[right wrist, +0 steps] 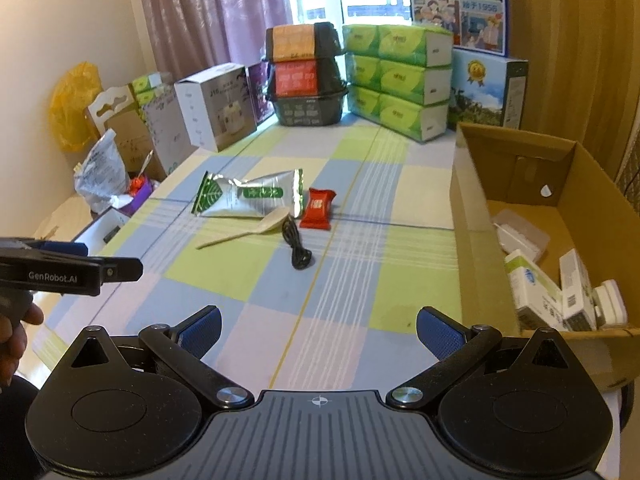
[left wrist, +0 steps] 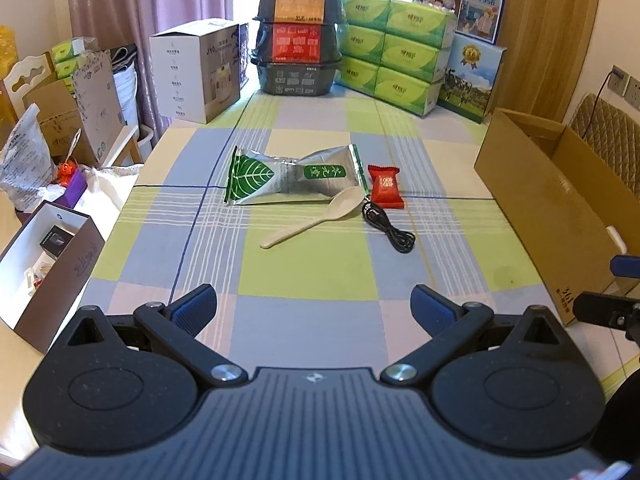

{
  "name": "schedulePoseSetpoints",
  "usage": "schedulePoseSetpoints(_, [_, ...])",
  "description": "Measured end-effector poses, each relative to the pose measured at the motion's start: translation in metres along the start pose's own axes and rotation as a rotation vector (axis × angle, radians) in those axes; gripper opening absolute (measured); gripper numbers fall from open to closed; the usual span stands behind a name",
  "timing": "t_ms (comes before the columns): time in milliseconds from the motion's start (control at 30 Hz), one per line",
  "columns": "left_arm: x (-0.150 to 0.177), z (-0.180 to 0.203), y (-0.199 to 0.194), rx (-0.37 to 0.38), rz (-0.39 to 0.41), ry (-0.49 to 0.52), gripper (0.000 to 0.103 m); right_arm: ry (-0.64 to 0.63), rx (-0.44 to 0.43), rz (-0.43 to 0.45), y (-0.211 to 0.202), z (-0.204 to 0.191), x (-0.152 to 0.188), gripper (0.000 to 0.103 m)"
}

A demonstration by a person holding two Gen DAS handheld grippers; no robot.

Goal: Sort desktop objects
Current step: 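Move both open tools back over the table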

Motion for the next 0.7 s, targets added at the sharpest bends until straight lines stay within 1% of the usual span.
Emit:
schedulePoseSetpoints(167, [-0.004, -0.002, 0.021, 0.005, -0.014, 0.060, 0.101, -0.021, -0.016, -0.004, 0.021, -0.007, 0.001, 0.101])
schedulePoseSetpoints(233, [-0.007, -0.004, 0.030, -0.002, -0.006, 0.085, 0.101, -0.031, -0.011, -0.003, 0.030, -0.008, 0.001, 0.101])
schedulePoseSetpoints(333, [-0.012, -0.007, 0.047, -0.004, 0.020, 0.115, 0.101, -0.084, 0.013, 0.027, 0.046, -0.012, -0.001, 0.101])
schedulePoseSetpoints(400, [-0.013, -0.010, 0.060, -0.010, 0.015, 0.127, 0.101, -0.104, -0.001, 0.029, 0.060, -0.014, 0.000, 0.101])
schedulePoseSetpoints(500, [-0.013, -0.013, 0.080, -0.008, 0.009, 0.145, 0.101, -0.087, -0.005, 0.009, 0.082, -0.011, 0.001, 0.101])
schedulePoseSetpoints(600, [-0.009, -0.014, 0.097, 0.010, 0.011, 0.157, 0.101, -0.093, 0.002, -0.003, 0.103, -0.007, 0.002, 0.101])
schedulePoseSetpoints(700, [-0.004, -0.014, 0.113, 0.018, -0.015, 0.175, 0.101, -0.073, -0.003, -0.011, 0.122, 0.000, 0.002, 0.101])
Point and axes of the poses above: each gripper's, at about its wrist camera, not at the fingertips, and y roughly the way its jaws point, z to its right, x to its underside, the point moved 10 cm from there along y, roughly the way its jaws point, and after that the axes turned 10 degrees about -y, right-handed, at the moved point
